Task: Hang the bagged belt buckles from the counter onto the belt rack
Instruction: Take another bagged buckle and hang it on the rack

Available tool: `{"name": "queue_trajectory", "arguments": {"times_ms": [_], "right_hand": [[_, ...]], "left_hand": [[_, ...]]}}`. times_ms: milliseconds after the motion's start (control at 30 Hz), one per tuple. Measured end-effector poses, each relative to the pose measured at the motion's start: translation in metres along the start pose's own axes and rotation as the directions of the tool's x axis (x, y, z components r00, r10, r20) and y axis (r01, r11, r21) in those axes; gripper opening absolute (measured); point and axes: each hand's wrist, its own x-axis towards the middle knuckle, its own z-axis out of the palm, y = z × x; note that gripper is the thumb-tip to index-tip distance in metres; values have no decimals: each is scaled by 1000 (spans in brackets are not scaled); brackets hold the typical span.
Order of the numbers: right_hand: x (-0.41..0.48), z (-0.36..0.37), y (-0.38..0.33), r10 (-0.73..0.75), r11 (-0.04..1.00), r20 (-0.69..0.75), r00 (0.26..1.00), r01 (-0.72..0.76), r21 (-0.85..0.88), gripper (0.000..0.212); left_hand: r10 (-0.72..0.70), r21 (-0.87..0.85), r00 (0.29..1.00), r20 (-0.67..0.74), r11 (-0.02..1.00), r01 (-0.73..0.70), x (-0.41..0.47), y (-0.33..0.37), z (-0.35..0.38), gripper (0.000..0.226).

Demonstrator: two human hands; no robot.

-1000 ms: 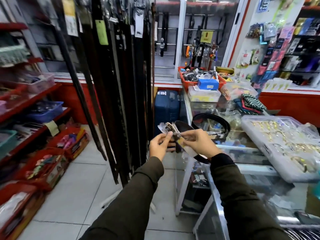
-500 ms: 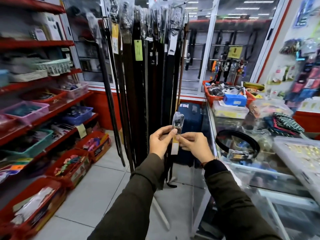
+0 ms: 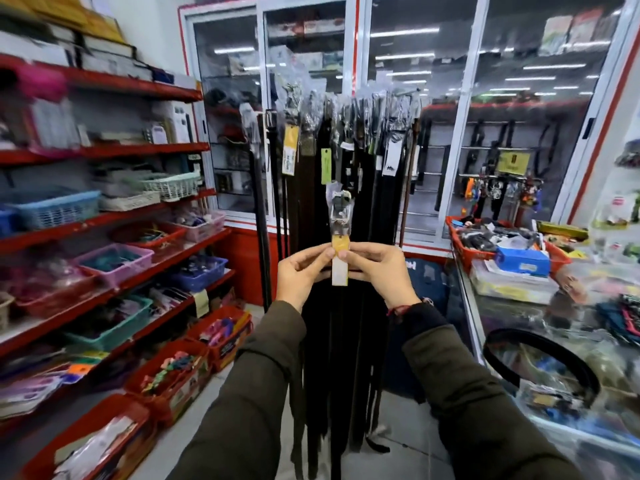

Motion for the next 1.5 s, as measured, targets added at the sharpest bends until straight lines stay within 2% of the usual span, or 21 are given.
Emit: {"name": "queue_trajectory", "arguments": {"times_ms": [133, 267, 333, 400, 533, 667, 833, 933, 1000, 1067, 1200, 1300, 1367, 1400, 1500], "right_hand": [[34, 27, -32, -71, 995, -66, 995, 76, 62, 30], [64, 54, -67, -148, 981, -56, 987, 154, 121, 25], [78, 68, -83, -188, 972, -54, 981, 194, 136, 25], [90, 80, -97, -223, 964, -58, 973, 229, 137, 28], [111, 96, -119, -244, 960, -72, 967, 251, 121, 28], [130, 104, -128, -224, 972, -83, 971, 229, 61, 22], [142, 110, -128, -184, 982, -65, 981, 186, 17, 13], [146, 108, -118, -157, 987, -84, 984, 158, 11, 20], [152, 105, -106, -169, 985, -137, 976, 163, -53, 21], [157, 102, -93, -242, 960, -170, 955, 210, -187, 21], [148, 97, -72, -327, 890, -127, 936, 260, -374, 26], [130, 87, -54, -433, 803, -113, 894, 326, -498, 33], [116, 79, -38, -513, 736, -110, 851, 370, -567, 36], [110, 73, -28, -530, 710, -109, 841, 370, -600, 37], [88, 53, -2, -563, 621, -123, 817, 321, -715, 43]], "left_hand": [[66, 14, 998, -12, 998, -65, 33, 46, -1, 21], [136, -7, 989, -66, 991, -137, 58, 90, 0, 18], [192, -9, 976, -107, 981, -194, 70, 110, 0, 16], [236, 11, 962, -140, 972, -237, 81, 128, 0, 23], [266, 44, 950, -166, 964, -262, 101, 154, 0, 24], [249, 55, 952, -177, 968, -243, 116, 167, -4, 22], [164, 37, 969, -183, 986, -160, 127, 167, -11, 20], [120, 49, 980, -160, 992, -113, 132, 158, -12, 19], [122, 83, 979, -165, 991, -109, 136, 150, -12, 24], [172, 156, 970, -172, 977, -146, 141, 139, -13, 25], [361, 360, 914, -183, 890, -279, 137, 114, -10, 28], [544, 463, 825, -150, 776, -428, 117, 94, -2, 38], [665, 572, 745, -43, 628, -528, 108, 75, 2, 42], [681, 614, 732, 28, 566, -550, 103, 64, 3, 45], [628, 685, 750, 205, 456, -569, 87, 33, 8, 52]]}}
